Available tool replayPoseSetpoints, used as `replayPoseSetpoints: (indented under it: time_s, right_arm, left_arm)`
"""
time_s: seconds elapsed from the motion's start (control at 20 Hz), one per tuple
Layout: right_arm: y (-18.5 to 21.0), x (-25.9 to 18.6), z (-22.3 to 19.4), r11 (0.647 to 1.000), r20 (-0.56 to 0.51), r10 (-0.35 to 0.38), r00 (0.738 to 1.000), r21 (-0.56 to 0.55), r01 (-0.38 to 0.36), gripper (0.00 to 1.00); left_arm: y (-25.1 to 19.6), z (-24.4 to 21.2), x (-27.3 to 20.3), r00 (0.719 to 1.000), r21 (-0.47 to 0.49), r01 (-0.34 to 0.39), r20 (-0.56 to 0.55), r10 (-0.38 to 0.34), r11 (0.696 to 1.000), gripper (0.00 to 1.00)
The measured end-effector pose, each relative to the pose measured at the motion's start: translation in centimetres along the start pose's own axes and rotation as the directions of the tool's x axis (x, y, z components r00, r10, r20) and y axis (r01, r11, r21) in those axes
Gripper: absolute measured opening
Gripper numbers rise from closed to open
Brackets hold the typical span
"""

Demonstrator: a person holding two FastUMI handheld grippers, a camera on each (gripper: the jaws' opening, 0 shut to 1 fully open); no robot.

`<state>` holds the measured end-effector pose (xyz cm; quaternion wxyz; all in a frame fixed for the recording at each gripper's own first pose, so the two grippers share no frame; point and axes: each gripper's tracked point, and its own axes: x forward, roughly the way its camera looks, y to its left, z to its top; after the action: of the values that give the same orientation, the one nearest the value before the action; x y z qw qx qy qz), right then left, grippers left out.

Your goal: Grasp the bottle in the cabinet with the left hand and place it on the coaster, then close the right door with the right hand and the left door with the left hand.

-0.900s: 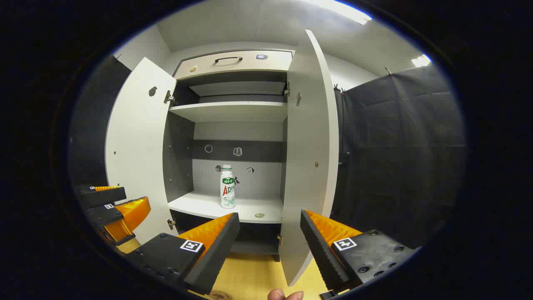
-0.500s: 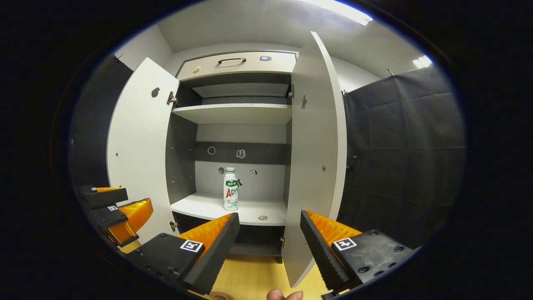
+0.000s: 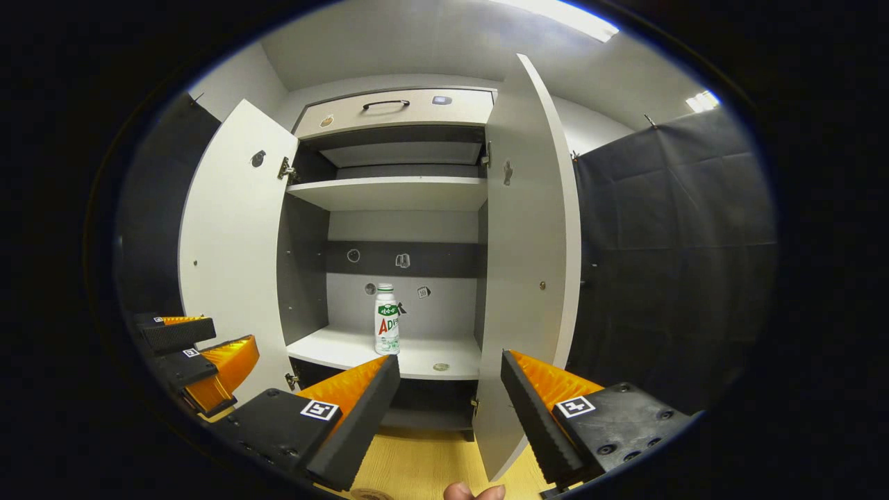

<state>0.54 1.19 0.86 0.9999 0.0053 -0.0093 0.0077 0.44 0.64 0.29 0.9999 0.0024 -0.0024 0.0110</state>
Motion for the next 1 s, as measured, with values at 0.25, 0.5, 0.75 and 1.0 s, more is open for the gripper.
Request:
replayPoseSetpoints:
  time_s: [0.25, 0.5, 0.75, 1.0]
  right_arm:
    - [-0.1, 0.0, 0.2, 1.0, 0.002, 0.001, 1.0, 0.007, -0.001, 0.97]
    - [-1.0, -0.5, 0.5, 1.0, 0.006, -0.009, 1.0, 0.018, 0.009, 0.97]
    - [-3.4, -1.3, 0.8, 1.0, 0.035, -0.02, 0.999, -0.008, 0.02, 0.97]
    - [-6.1, -2.3, 0.2, 1.0, 0.039, -0.019, 0.999, -0.006, 0.019, 0.97]
  left_arm:
    - [0.3, -0.1, 0.1, 1.0, -0.002, -0.008, -0.006, 0.008, 1.0, 0.94]
    - [-0.8, -0.1, 1.6, 1.0, -0.012, 0.013, -0.003, -0.013, 1.0, 0.94]
    - [-3.5, -0.5, 6.4, 0.999, -0.012, 0.054, 0.001, -0.054, 0.998, 0.94]
    - [-6.0, -0.7, 13.1, 0.997, -0.029, 0.078, 0.005, -0.078, 0.997, 0.94]
